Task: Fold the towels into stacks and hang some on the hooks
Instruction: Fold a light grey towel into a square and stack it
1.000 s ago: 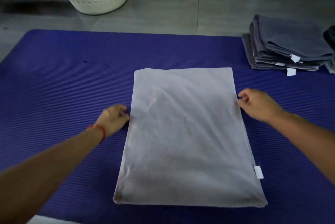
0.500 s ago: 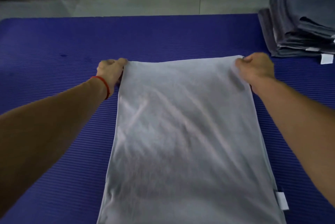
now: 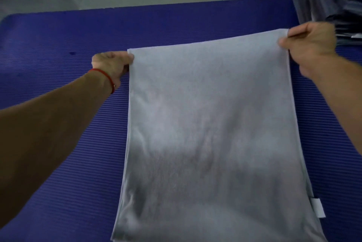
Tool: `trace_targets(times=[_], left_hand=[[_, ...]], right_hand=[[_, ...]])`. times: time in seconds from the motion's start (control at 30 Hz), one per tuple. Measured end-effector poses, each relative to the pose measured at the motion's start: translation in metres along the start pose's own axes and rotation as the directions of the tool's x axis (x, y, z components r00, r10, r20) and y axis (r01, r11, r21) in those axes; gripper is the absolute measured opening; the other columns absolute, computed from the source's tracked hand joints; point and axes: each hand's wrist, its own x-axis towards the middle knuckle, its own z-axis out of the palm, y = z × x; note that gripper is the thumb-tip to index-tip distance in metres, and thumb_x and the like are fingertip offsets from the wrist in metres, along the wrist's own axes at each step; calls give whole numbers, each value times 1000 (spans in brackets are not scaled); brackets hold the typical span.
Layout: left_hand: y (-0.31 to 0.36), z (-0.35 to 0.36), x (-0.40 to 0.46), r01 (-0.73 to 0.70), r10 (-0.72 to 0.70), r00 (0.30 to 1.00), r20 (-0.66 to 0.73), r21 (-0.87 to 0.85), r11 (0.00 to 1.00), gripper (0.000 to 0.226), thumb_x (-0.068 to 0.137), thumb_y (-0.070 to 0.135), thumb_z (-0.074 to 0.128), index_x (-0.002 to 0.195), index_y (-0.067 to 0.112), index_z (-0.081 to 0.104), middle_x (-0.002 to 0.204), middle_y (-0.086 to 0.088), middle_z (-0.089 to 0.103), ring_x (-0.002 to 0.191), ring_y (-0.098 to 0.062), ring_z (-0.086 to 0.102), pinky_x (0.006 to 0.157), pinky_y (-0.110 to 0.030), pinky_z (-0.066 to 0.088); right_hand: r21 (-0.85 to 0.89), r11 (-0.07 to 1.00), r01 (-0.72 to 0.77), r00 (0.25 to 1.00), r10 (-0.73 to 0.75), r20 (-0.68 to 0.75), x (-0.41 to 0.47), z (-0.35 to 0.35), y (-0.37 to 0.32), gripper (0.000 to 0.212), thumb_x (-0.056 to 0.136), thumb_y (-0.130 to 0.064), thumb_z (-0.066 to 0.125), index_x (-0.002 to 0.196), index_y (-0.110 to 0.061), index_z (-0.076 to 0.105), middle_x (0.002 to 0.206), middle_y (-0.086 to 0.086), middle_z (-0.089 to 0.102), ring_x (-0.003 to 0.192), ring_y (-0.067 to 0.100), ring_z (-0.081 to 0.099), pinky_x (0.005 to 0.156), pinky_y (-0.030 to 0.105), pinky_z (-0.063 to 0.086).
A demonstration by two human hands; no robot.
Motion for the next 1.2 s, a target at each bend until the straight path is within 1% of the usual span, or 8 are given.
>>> trace_targets(times=[0.13, 0.2, 0.3, 0.43, 0.63, 0.9, 1.07, 1.2], left_hand=[[-4, 7, -7, -37, 58, 995, -77, 249, 968, 32, 86, 22, 72, 115, 11, 69, 109, -7, 73, 97, -25, 71, 92, -41, 59], [-20, 6, -46, -317, 364, 930, 54, 621, 717, 41, 89, 26, 60, 127, 9, 62, 126, -12, 64, 113, -32, 61, 102, -41, 48], [-65, -5, -152, -745, 546, 638, 543, 615, 259, 51, 93, 36, 51, 140, 16, 53, 151, -11, 45, 138, -34, 43, 111, -45, 36], [-143, -47, -269, -890, 375, 451, 810, 442, 115, 64, 97, 49, 47, 156, 28, 35, 168, -4, 18, 155, -29, 16, 119, -58, 24], [-190, -106, -311, -925, 261, 346, 901, 374, -67, 80, 93, 55, 57, 160, 22, 27, 167, -14, 18, 152, -43, 17, 112, -72, 27], [-192, -142, -279, -972, 418, 233, 878, 203, 115, 36, 105, 31, 51, 128, 8, 64, 143, -9, 56, 144, -25, 42, 116, -47, 39], [-153, -149, -275, -941, 320, 311, 895, 243, 235, 35, 106, 46, 40, 127, 26, 60, 130, 8, 64, 123, -7, 58, 110, -23, 41], [-104, -130, -257, -819, 387, 536, 750, 350, 455, 24, 104, 51, 39, 95, 32, 49, 65, 3, 56, 53, -14, 54, 53, -33, 47]], right_hand=[[-237, 965, 116, 988, -137, -76, -17, 12, 0, 33, 87, -12, 64, 119, -12, 65, 108, 3, 65, 93, 12, 61, 95, 32, 54], [-482, 787, 384, 918, -381, 109, -62, 16, 3, 41, 89, -25, 60, 128, -10, 58, 131, 14, 57, 115, 29, 56, 100, 45, 46], [-425, 496, 757, 653, -573, 495, -164, 12, 26, 52, 94, -39, 52, 134, -7, 56, 155, 20, 41, 144, 38, 39, 113, 61, 32], [-242, 233, 942, 322, -422, 847, -273, -28, 77, 61, 104, -49, 36, 157, -20, 37, 171, 6, 13, 158, 27, 8, 123, 59, 19], [-407, 129, 904, 427, -300, 853, -283, -120, 108, 66, 106, -50, 30, 162, -15, 22, 171, 11, 10, 157, 31, 11, 118, 59, 29], [-301, 147, 942, 335, -359, 871, -320, -160, 113, 30, 96, -37, 55, 114, -17, 67, 142, 10, 55, 143, 28, 43, 120, 50, 31], [-236, 84, 968, 250, -301, 920, -307, -160, 92, 25, 107, -36, 42, 106, -23, 63, 122, -3, 58, 121, 17, 55, 105, 38, 43], [-457, 404, 793, 587, -301, 752, -279, -149, 54, 34, 107, -51, 22, 92, -29, 43, 81, -11, 55, 74, 14, 54, 69, 31, 41]])
